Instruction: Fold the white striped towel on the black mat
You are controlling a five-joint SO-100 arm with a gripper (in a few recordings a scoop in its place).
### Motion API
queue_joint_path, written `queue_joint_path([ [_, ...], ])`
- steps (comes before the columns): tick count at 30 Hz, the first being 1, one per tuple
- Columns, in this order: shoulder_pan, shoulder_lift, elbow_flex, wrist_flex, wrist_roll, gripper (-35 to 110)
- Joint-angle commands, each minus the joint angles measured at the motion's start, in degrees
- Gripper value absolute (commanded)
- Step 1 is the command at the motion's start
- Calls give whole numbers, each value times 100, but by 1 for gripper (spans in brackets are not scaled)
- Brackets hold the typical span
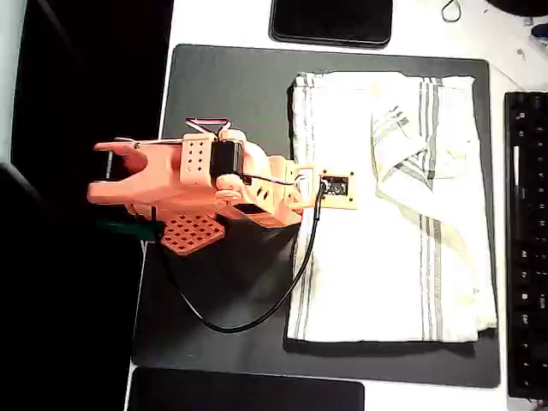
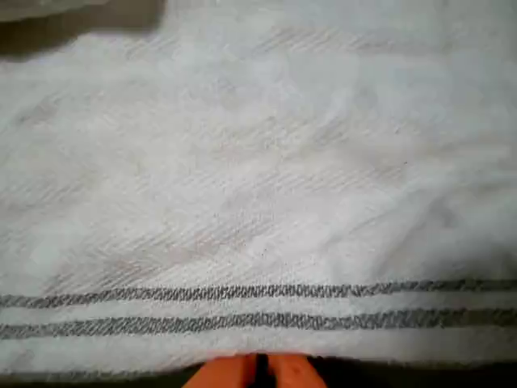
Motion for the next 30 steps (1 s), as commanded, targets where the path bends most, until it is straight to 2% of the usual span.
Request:
queue_joint_path([
  [1,-114,35,97,9,527,0],
  [19,-53,-9,53,18,387,0],
  [30,-264,-554,-896,299,413,0],
])
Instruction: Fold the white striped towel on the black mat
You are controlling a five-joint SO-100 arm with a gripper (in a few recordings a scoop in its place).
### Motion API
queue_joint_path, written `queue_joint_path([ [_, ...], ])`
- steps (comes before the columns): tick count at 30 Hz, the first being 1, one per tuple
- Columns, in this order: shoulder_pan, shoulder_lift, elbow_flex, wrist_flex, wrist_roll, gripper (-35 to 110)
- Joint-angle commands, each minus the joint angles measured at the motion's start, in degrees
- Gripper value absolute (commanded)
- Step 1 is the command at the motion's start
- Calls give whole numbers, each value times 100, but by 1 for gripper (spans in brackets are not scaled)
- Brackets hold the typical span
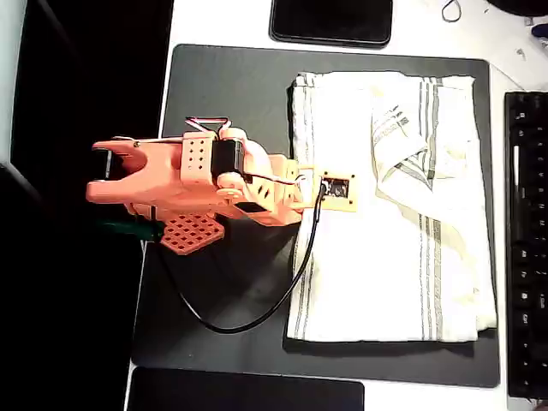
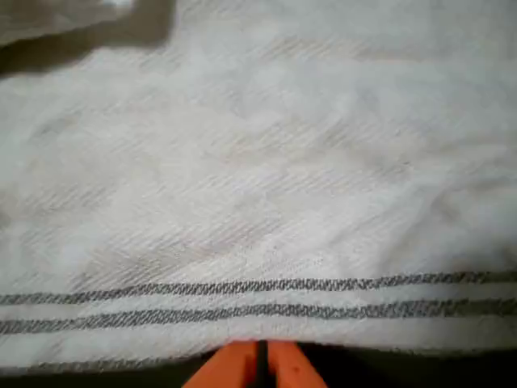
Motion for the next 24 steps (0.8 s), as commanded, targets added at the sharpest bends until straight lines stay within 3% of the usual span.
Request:
queue_joint_path([
  [1,-53,-176,-431,114,79,0],
  [17,-1178,-1547,-2997,1143,1204,0],
  [24,-1433,-2786,-3867,659,1608,0],
])
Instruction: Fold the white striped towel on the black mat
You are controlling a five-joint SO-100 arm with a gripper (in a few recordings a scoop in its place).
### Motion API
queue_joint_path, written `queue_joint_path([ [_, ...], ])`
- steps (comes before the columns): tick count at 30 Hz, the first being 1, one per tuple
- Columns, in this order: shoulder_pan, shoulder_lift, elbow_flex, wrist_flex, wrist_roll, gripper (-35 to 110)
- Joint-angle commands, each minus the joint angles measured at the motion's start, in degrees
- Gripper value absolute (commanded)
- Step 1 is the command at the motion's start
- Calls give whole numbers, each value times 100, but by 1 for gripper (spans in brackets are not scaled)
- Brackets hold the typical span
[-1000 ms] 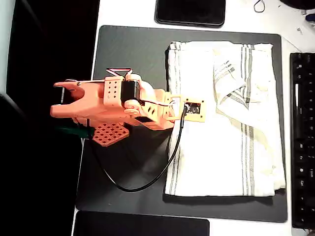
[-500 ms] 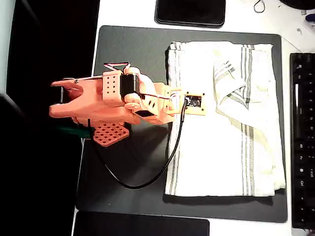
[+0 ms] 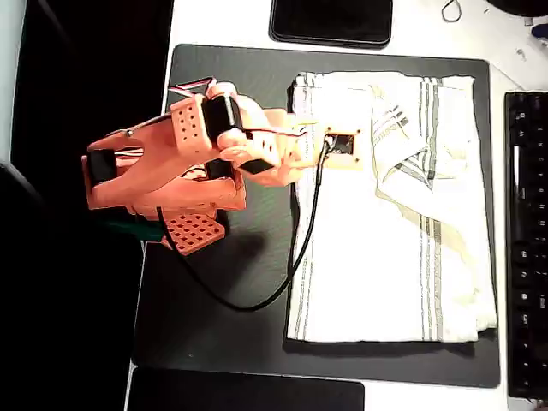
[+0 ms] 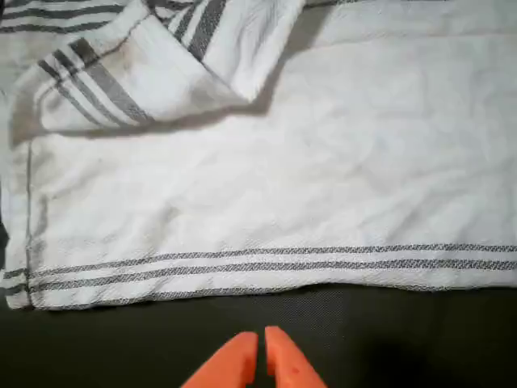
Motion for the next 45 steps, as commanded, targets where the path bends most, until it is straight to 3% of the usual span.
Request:
queue_joint_path([
  [1,-132,-642,-615,-316,299,0],
  [6,-316,-1811,-1415,-976,1345,0],
  [16,-659,-4649,-3445,-1028,3876,0],
  [27,-1020,-7119,-5440,-958,4482,0],
  [45,-958,-8543,-5687,-1389,4825,21],
])
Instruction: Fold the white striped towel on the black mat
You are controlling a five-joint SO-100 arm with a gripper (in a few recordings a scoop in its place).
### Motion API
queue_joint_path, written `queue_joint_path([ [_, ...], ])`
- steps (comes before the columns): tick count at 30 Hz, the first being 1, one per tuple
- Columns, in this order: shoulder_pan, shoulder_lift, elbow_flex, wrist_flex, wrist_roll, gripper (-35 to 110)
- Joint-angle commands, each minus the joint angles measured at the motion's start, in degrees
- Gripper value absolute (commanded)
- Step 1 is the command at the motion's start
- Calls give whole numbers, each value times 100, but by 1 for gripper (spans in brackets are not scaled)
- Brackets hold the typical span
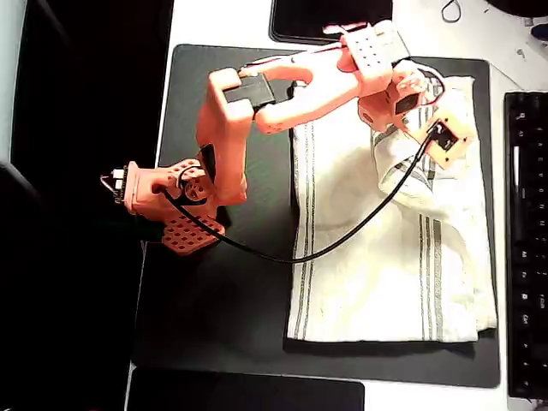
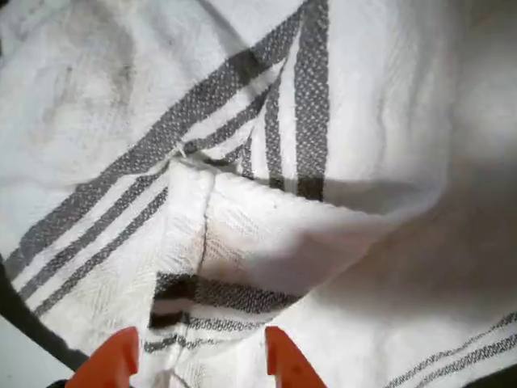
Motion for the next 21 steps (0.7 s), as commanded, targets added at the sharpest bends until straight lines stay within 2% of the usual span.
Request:
queue_joint_path([
  [1,35,-44,-158,-132,123,21],
  [4,44,-229,-141,-413,193,18],
  [9,62,-422,-185,-773,211,0],
  [14,176,-404,-299,-677,176,0],
  [21,158,-299,-1318,-149,70,0],
])
